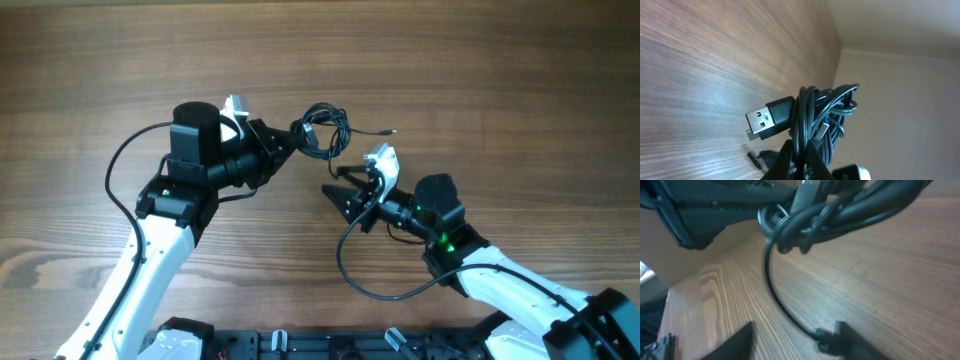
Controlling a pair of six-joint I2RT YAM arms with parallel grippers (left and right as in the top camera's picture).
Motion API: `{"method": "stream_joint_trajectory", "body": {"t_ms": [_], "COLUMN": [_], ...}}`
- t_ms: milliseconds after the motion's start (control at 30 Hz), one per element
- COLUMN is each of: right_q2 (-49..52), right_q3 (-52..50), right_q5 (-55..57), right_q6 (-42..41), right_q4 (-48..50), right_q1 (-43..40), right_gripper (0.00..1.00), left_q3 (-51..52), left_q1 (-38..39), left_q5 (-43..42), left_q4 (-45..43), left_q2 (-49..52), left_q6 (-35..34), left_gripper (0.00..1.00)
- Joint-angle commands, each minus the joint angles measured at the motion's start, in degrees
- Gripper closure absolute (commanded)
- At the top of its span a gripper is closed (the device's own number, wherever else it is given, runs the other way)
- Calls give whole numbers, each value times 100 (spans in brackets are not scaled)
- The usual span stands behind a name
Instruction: Untangle cables
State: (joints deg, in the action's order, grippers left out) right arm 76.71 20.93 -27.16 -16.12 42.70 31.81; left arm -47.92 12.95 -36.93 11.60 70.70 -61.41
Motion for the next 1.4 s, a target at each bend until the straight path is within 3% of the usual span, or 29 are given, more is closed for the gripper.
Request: {"method": "stream_joint_trajectory", "body": {"t_ms": [0,67,200,367,500,667,767,867,1133,1200,1300,1367], "right_q2": [24,24,24,24,22,22,22,22,22,22,24,24], "right_q3": [35,35,35,35,35,37,37,37,37,37,39,37], "right_q5": [315,313,-155,-1386,-2343,-2413,-1810,-643,787,780,785,785], "right_q6": [9,-592,-2006,-2490,-3246,-4452,-4439,-3569,-2549,-2131,-2129,-2076], "right_q4": [13,57,90,295,1062,2122,2081,1541,780,350,101,-74], "right_q1": [87,103,118,111,-50,-588,-592,-592,-592,-590,-546,-404], "right_gripper": [84,96,96,96,96,96,96,95,95,95,95,95], "left_q3": [-42,-42,-42,-42,-42,-39,-39,-39,-39,-39,-39,-39], "left_q1": [-37,-35,-31,-31,-31,-31,94,411,968,966,968,979], "left_q5": [-514,-570,-424,179,256,844,852,848,852,852,850,850], "left_q4": [-17,-17,-22,-24,-4,350,511,549,693,693,682,573], "left_q2": [-63,-63,-61,-61,-61,-57,-50,-50,-50,-52,-50,-50], "left_q6": [-37,-37,-35,52,1475,2002,2549,2806,2800,2465,1700,1545], "left_gripper": [96,96,96,96,96,96,96,96,96,96,96,96]}}
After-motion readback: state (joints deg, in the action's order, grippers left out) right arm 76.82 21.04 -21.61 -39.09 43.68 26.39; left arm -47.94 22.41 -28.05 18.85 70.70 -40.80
